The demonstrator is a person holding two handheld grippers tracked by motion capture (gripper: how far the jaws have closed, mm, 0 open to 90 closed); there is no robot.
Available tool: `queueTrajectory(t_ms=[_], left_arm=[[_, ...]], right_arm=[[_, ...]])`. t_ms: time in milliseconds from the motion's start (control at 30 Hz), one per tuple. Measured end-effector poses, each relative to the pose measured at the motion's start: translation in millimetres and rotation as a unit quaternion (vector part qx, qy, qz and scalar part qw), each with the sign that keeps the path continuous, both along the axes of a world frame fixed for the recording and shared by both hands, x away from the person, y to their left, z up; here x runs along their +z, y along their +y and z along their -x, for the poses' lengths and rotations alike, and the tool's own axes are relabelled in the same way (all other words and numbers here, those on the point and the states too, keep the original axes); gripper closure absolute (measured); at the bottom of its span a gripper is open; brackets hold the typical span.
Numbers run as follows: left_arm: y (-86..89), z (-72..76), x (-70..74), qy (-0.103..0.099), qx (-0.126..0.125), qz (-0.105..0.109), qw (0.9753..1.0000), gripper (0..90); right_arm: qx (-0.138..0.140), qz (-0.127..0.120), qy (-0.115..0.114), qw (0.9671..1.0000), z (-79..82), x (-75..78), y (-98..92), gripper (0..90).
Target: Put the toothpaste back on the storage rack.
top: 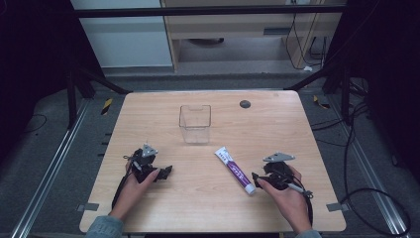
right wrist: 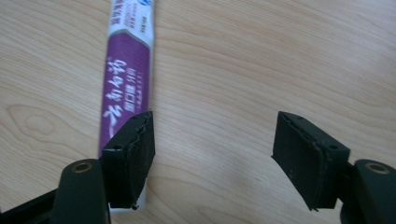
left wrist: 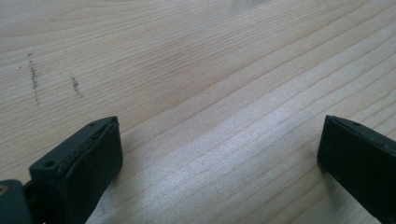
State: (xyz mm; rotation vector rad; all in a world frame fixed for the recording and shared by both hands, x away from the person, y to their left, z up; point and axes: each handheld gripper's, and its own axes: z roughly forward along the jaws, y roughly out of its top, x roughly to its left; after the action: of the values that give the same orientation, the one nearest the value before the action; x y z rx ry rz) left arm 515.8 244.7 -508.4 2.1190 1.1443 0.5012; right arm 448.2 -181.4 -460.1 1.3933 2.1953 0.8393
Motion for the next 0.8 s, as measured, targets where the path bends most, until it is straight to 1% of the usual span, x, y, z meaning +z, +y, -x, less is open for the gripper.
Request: queueTrajectory(t_ms=[67, 100, 200, 233, 300, 333, 367, 433, 467, 567, 733, 800], left_arm=[[0.0, 0.0, 0.0, 0.0, 0.0, 0.0, 1.0, 0.0], [0.0, 0.0, 0.0, 0.0, 0.0, 0.0, 1.0, 0.0], [0.0, 0.0, 0.0, 0.0, 0.0, 0.0, 1.0, 0.0], [0.0, 0.0, 0.0, 0.0, 0.0, 0.0, 1.0, 0.0], [0.0, 0.0, 0.0, 0.0, 0.0, 0.0, 1.0, 0.0], [0.0, 0.0, 0.0, 0.0, 0.0, 0.0, 1.0, 0.0], [0.0, 0.0, 0.0, 0.0, 0.0, 0.0, 1.0, 0.0], [0.0, 0.0, 0.0, 0.0, 0.0, 0.0, 1.0, 0.0], [0.0, 0.0, 0.0, 0.0, 0.0, 0.0, 1.0, 0.0], [0.0, 0.0, 0.0, 0.0, 0.0, 0.0, 1.0, 0.0], [0.0, 0.0, 0.0, 0.0, 0.0, 0.0, 1.0, 0.0], [0.0, 0.0, 0.0, 0.0, 0.0, 0.0, 1.0, 0.0]], right_arm=[[0.012, 0.0, 0.004, 0.9999, -2.7, 1.9, 7.6, 31.3], [0.012, 0.0, 0.004, 0.9999, -2.7, 1.9, 7.6, 31.3], [0.037, 0.012, 0.007, 0.9992, -7.5, 4.4, 19.8, 34.7], [0.052, 0.016, 0.01, 0.9985, -10.4, 6.5, 26.9, 35.8], [0.06, 0.015, 0.012, 0.998, -14.6, 7.4, 32.5, 35.1], [0.06, 0.015, 0.012, 0.998, -14.6, 7.4, 32.5, 35.1], [0.066, 0.018, 0.016, 0.9976, -17.8, 7.8, 36.4, 32.9], [0.067, 0.018, 0.013, 0.9975, -19.3, 8.2, 38.3, 31.2], [0.07, 0.016, 0.014, 0.9973, -22.6, 10.2, 42.5, 25.5], [0.081, 0.017, 0.018, 0.9964, -26.8, 13.3, 46.6, 20.7], [0.089, 0.034, 0.016, 0.9953, -35.6, 16.8, 54.6, 30.0], [0.091, 0.033, 0.02, 0.9951, -39.6, 16.8, 56.9, 32.0]])
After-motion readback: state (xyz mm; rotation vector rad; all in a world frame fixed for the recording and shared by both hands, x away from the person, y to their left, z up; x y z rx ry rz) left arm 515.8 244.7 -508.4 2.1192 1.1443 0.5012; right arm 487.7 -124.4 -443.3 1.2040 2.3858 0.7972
